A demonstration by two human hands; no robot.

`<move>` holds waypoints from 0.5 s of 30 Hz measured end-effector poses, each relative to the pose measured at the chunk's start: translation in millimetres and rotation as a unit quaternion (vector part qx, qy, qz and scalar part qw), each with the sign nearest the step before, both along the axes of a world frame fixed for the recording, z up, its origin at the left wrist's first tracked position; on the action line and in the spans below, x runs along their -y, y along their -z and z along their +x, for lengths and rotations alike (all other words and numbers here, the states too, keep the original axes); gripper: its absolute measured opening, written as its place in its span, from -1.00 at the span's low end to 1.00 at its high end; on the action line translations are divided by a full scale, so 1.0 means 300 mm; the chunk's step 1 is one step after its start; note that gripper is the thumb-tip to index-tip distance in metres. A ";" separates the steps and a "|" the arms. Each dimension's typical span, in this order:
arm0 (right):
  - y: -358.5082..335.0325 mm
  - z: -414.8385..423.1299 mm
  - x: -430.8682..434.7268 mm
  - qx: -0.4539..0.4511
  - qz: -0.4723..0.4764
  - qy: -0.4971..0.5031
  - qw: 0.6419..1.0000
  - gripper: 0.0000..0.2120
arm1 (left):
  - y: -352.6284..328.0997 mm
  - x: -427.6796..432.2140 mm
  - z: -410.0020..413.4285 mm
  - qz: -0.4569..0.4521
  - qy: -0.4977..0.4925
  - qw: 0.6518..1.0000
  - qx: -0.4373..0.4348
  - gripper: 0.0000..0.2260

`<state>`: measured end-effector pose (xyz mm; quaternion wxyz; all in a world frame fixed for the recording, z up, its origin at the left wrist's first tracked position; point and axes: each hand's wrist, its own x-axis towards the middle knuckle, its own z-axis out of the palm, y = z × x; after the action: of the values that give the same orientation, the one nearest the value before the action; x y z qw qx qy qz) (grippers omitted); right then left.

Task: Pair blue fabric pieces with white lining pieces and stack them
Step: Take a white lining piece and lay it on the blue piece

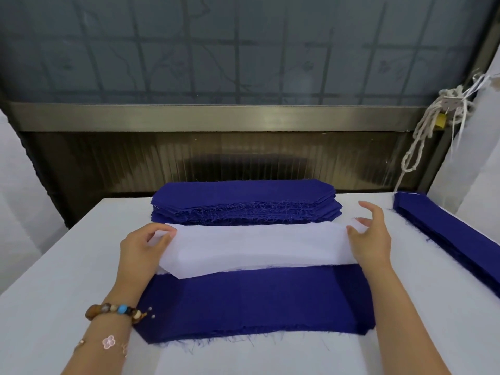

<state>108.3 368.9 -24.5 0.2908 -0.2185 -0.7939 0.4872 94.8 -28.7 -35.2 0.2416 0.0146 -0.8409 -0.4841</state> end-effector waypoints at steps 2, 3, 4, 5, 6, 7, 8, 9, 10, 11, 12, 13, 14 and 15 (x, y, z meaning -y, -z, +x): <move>0.004 -0.004 0.004 0.006 -0.016 0.002 1.000 -0.52 | 0.001 0.001 -0.004 -0.017 -0.012 1.000 -0.005 -0.90; 0.007 -0.006 0.005 0.016 -0.026 0.008 1.000 -0.53 | 0.003 0.004 -0.006 -0.022 -0.016 1.000 -0.004 -0.90; 0.010 -0.006 0.004 0.026 -0.032 0.015 0.999 -0.54 | 0.005 0.006 -0.008 -0.024 -0.021 1.000 0.000 -0.91; 0.015 -0.007 0.002 0.032 -0.032 0.021 0.999 -0.55 | 0.008 0.010 -0.011 -0.025 -0.027 0.999 0.007 -0.91; 0.020 -0.008 0.000 0.034 -0.029 0.023 0.999 -0.57 | 0.011 0.013 -0.013 -0.026 -0.034 0.999 0.013 -0.91; 0.025 -0.008 -0.002 0.032 -0.024 0.024 0.999 -0.59 | 0.013 0.017 -0.014 -0.024 -0.039 0.999 0.015 -0.90; 0.027 -0.008 -0.004 0.029 -0.020 0.023 0.999 -0.61 | 0.014 0.021 -0.015 -0.019 -0.041 0.999 0.015 -0.89; 0.027 -0.008 -0.006 0.023 -0.016 0.023 0.999 -0.63 | 0.014 0.023 -0.014 -0.013 -0.041 0.999 0.013 -0.88; 0.025 -0.008 -0.007 0.017 -0.013 0.024 1.000 -0.64 | 0.010 0.025 -0.012 -0.007 -0.039 0.999 0.011 -0.88; 0.021 -0.006 -0.008 0.010 -0.010 0.023 1.000 -0.65 | 0.005 0.029 -0.010 0.003 -0.034 0.999 0.012 -0.87; 0.015 -0.005 -0.009 0.005 -0.008 0.022 1.000 -0.66 | -0.002 0.034 -0.008 0.018 -0.024 0.999 0.017 -0.88; 0.009 -0.002 -0.013 0.003 -0.008 0.021 1.000 -0.67 | -0.010 0.042 -0.007 0.040 -0.010 0.999 0.028 -0.88; 0.004 0.005 -0.018 0.005 -0.008 0.019 1.000 -0.69 | -0.021 0.053 -0.005 0.068 0.009 0.997 0.046 -0.88; 0.000 0.014 -0.026 0.010 -0.009 0.015 1.000 -0.71 | -0.033 0.068 -0.002 0.103 0.033 0.992 0.069 -0.89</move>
<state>112.5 376.7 -24.6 0.2884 -0.2380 -0.7892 0.4873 94.2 -49.2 -25.5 0.1642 0.0455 -0.8015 -0.5733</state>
